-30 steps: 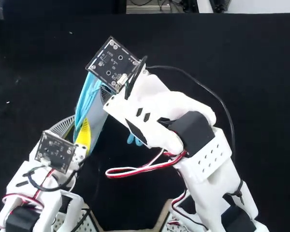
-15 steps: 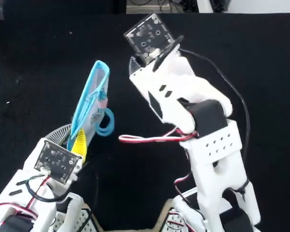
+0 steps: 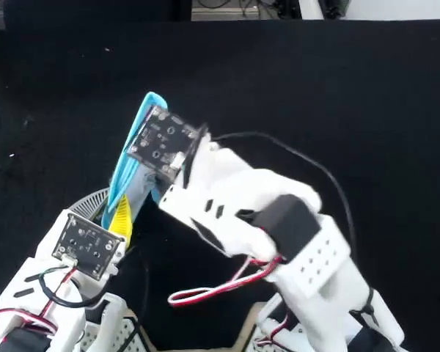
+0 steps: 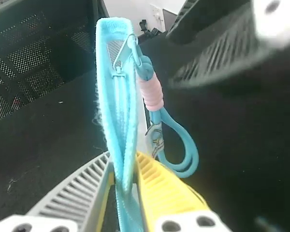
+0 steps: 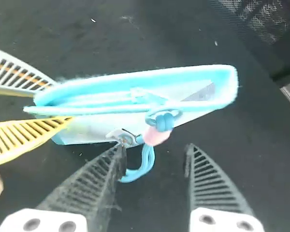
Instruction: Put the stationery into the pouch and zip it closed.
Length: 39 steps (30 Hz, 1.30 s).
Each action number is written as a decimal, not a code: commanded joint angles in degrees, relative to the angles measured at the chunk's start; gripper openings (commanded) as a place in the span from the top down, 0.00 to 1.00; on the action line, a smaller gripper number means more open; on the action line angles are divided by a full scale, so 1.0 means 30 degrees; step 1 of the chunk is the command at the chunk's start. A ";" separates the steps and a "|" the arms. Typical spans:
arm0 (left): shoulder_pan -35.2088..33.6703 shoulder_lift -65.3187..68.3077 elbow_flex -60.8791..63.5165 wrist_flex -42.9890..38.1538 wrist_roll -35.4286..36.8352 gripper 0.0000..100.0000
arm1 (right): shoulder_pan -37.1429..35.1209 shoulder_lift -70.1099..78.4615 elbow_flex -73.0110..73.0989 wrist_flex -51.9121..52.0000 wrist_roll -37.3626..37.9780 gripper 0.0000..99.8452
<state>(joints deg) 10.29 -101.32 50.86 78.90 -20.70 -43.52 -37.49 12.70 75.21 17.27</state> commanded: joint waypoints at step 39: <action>0.0132 -0.0029 -0.0806 0.0088 -0.0088 0.97 | 0.5978 -0.2916 0.4850 -1.0813 -0.1465 0.99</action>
<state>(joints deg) 10.37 -101.32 50.77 78.64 -20.79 -29.71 -44.62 28.79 46.20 13.32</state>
